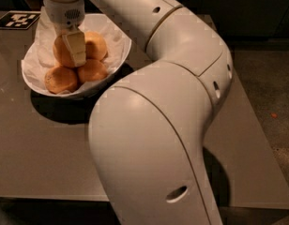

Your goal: Pick orange from white bowl

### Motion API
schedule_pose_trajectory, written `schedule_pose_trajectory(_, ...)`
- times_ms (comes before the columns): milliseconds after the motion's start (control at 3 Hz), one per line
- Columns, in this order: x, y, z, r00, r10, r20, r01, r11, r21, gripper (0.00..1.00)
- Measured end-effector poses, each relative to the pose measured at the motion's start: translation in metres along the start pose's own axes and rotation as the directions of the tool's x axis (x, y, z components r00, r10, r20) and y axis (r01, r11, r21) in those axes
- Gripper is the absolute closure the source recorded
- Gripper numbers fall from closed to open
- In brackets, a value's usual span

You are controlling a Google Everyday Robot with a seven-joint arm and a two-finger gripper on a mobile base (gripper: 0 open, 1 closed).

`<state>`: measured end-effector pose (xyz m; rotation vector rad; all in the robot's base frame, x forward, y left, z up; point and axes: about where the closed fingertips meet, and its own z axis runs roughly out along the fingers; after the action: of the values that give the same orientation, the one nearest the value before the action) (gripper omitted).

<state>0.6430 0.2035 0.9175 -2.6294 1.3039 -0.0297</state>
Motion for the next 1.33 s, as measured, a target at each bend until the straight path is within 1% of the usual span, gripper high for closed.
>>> schedule_pose_trajectory(333,-0.005,-0.003,-0.012,1.0,-0.007,0.013,0.006,0.9985,0.055,1.0)
schedule_pose_trajectory(667,-0.017,0.008,-0.04,0.998,-0.046,0.037,0.042,0.9913,0.125,1.0)
schedule_pose_trajectory(1000,-0.027,0.027,-0.057,0.992,-0.088,0.088,0.072,0.9832,0.168,1.0)
schedule_pose_trajectory(1333,-0.04,0.056,-0.067,0.983,-0.105,0.151,0.075,0.9783,0.193,1.0)
